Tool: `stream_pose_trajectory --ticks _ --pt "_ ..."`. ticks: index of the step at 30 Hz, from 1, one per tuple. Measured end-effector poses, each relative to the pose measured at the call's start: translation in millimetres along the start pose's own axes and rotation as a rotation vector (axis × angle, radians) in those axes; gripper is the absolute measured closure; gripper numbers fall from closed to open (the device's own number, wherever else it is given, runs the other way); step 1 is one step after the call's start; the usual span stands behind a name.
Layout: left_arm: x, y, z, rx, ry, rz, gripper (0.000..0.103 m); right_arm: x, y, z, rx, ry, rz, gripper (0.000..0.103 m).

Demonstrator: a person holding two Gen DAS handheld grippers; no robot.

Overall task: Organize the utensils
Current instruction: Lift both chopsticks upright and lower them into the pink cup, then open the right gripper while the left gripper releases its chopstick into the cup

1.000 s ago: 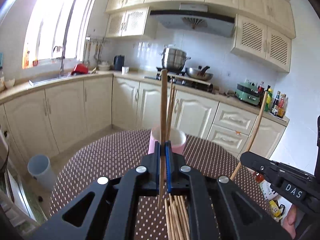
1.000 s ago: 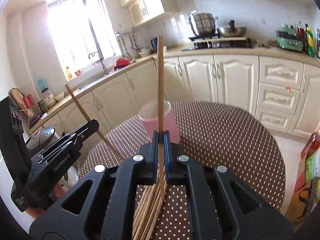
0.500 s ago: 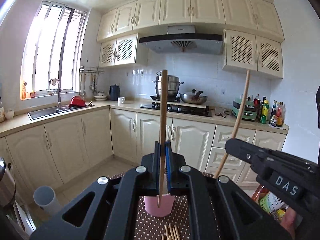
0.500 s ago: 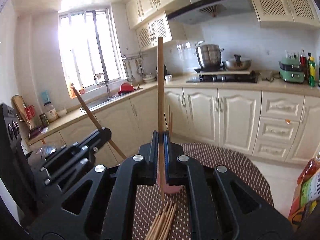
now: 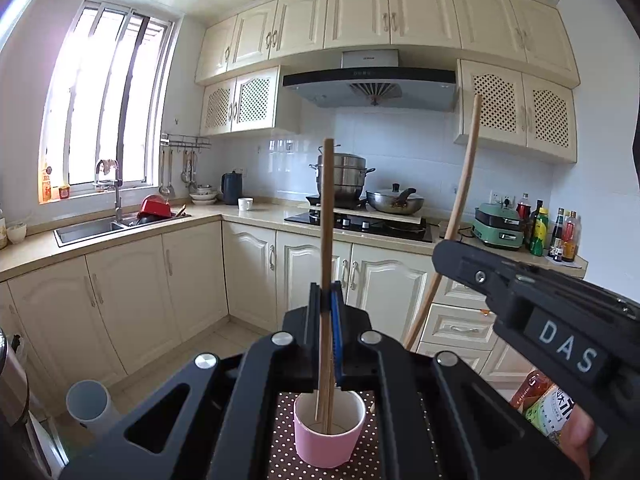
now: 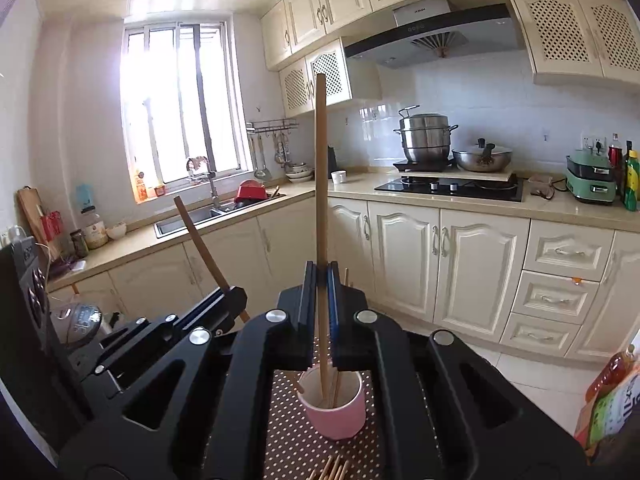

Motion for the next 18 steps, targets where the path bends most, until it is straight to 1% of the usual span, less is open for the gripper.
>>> stream_pose_trajectory --ticks 5,8,11,14,18 --pt "-21 -28 6 -0.032 0.029 -0.018 0.097 0 -35 5 -0.050 -0.002 0.000 0.097" --pt "-33 -45 12 -0.056 0.050 -0.029 0.097 3 -55 13 -0.082 -0.003 0.015 0.097" --pt "-44 -64 22 -0.095 0.068 -0.047 0.097 8 -81 25 -0.132 -0.007 0.025 0.097" --pt "-53 -83 36 -0.141 0.083 -0.049 0.097 12 -103 39 -0.183 -0.007 0.042 0.097" --pt "-61 -101 53 -0.184 0.097 -0.045 0.097 15 -133 62 -0.268 -0.016 0.062 0.097"
Point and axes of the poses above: each gripper's, at about its wrist camera, not at the fingertips, and y roughly against the way its jaws point, x to its right, z to its underside, the point moved 5 cm from there along -y, roughly the way its jaws point, and after that the axes turned 14 degrees about z, right-handed, at the moved point
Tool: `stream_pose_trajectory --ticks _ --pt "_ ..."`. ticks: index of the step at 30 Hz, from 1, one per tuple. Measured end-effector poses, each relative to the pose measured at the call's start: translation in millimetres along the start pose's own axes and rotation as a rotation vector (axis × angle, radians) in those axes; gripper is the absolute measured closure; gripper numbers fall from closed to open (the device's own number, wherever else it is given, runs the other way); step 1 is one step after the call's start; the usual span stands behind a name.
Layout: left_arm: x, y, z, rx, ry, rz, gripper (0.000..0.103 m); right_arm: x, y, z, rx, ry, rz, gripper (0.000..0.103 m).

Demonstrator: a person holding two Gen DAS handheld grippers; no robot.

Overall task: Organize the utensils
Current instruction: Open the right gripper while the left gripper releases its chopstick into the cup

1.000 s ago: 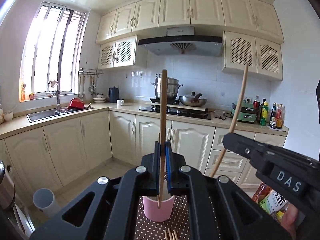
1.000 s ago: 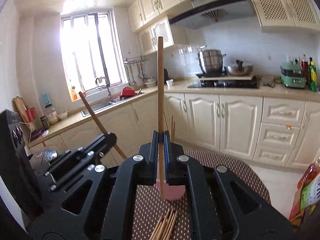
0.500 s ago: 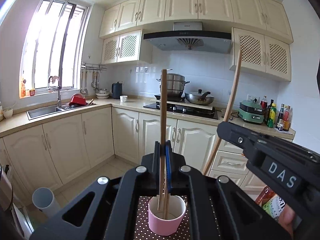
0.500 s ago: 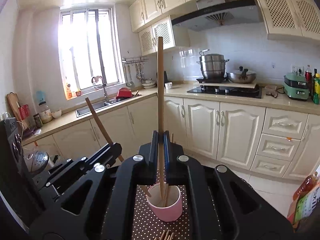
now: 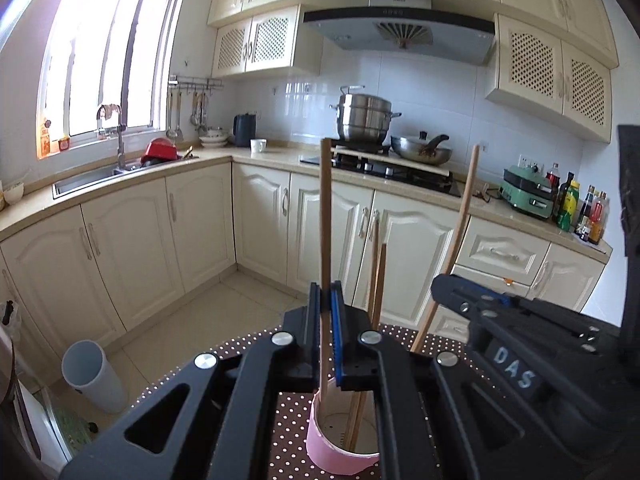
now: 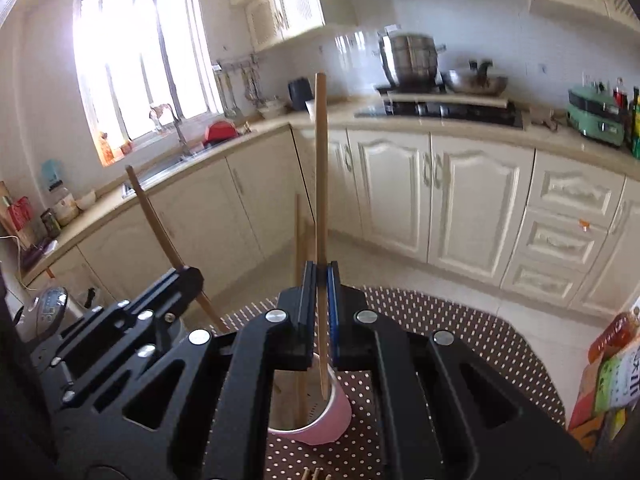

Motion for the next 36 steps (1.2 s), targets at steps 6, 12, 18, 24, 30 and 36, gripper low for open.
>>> stream_pose_trajectory --ticks 6,12,18,24,30,36 --pt "-10 -22 18 -0.060 0.010 0.020 0.097 3 -29 19 -0.110 -0.021 -0.004 0.096" --pt "-15 -32 31 -0.101 -0.010 -0.024 0.094 1 -37 30 -0.173 -0.014 0.013 0.093" --pt "-24 -28 34 -0.086 -0.031 -0.089 0.078 7 -32 36 -0.156 0.002 0.121 0.038" --pt "-28 -30 38 -0.109 -0.014 -0.063 0.078 13 -32 40 -0.164 -0.006 0.074 0.037" --pt "-29 -29 44 -0.118 -0.011 -0.060 0.078 10 -33 43 -0.174 0.008 0.085 0.035" --pt "-32 -23 47 -0.126 -0.010 -0.073 0.070 10 -30 45 -0.173 0.019 0.095 0.031"
Point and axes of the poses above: each gripper's, at about its wrist camera, not at the fingertips, and y roughly against the way its jaws point, x to its right, z to its underside, the point moved 5 cm from there along -y, roughly the way its jaws point, and after that the axes turned 14 degrees about z, right-handed, at the moved point
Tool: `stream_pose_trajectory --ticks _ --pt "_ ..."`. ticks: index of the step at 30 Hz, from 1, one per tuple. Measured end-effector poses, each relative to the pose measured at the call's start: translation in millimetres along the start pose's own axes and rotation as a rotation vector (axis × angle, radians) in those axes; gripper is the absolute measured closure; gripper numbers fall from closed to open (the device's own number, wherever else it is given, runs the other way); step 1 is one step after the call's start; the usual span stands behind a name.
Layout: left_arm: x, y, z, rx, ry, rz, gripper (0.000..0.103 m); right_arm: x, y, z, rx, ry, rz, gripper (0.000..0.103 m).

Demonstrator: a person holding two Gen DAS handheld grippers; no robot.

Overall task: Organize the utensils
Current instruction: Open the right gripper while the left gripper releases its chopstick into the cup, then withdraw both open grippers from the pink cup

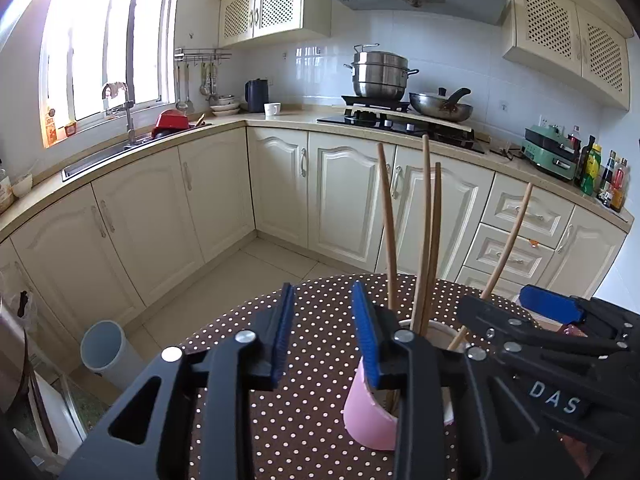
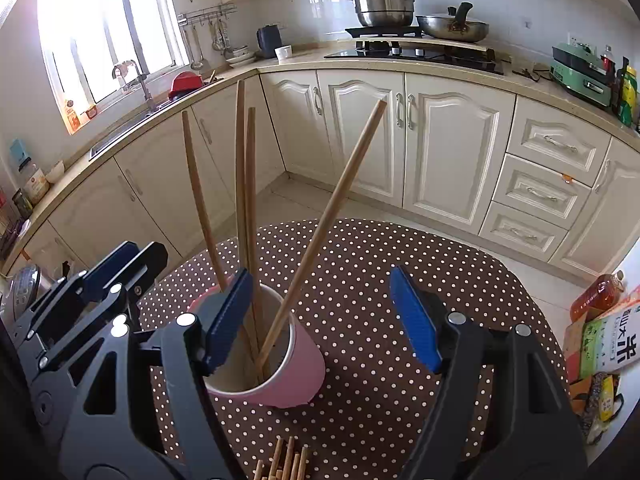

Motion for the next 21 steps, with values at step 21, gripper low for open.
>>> stream_pose_trajectory --ticks 21 --pt "10 69 21 0.024 0.014 -0.018 0.050 18 71 27 0.050 -0.011 0.018 0.019"
Point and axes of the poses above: each gripper's, at about its wrist camera, not at the fingertips, and y roughly against the way its jaws point, x to its right, z to its underside, the point moved 5 cm from there along -y, roughly the way its jaws point, and after that the axes turned 14 degrees about z, right-handed, at the moved point
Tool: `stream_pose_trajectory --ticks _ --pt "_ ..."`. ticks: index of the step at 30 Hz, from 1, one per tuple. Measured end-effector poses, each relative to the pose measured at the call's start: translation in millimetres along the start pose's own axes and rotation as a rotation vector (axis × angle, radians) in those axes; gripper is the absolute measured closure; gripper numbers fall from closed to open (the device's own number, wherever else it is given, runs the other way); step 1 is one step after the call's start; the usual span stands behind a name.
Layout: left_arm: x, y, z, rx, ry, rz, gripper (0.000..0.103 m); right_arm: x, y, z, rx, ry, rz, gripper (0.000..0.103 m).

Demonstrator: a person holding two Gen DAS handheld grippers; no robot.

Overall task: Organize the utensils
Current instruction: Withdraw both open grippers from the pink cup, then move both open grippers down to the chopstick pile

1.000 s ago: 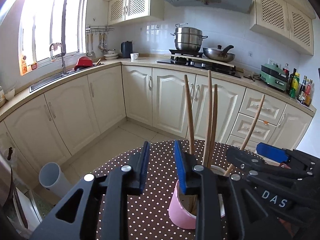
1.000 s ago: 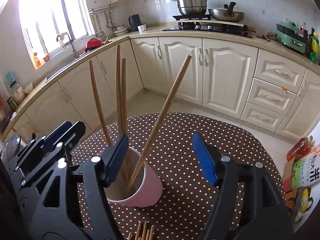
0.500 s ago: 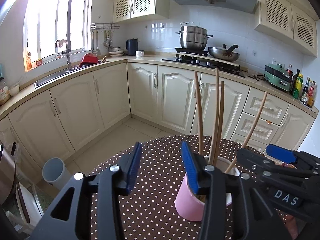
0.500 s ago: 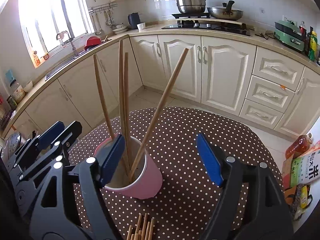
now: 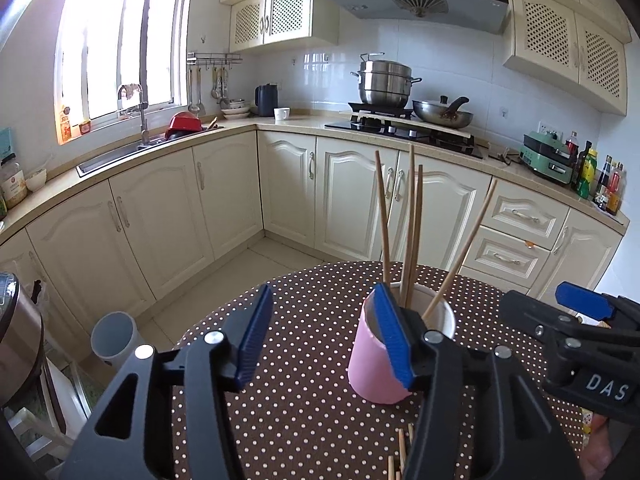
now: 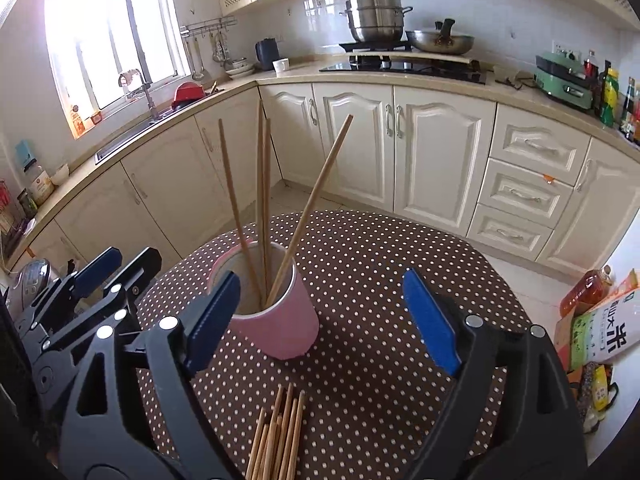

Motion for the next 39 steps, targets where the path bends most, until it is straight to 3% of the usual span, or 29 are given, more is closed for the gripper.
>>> stream_pose_trajectory --ticks 10,21,25,39 --pt "12 50 9 0.021 -0.023 -0.010 0.044 9 58 11 0.084 0.025 -0.012 0.016" --pt "12 89 44 0.019 -0.040 -0.032 0.044 8 84 49 0.098 0.108 -0.016 0.015" --pt "8 90 71 -0.028 -0.020 -0.016 0.044 8 73 70 0.042 0.127 -0.035 0.015" --pt "-8 73 140 -0.159 0.025 0.006 0.044 8 9 150 -0.168 0.206 0.052 0.015"
Point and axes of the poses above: each gripper's, at about its wrist camera, not at the fingertips, and y roughly against the way its jaws point, x to its right, z to its underside, the point moved 5 cm from there along -y, roughly the way its jaws point, and after that the axes turned 14 degrees about z, right-handed, at the moved point
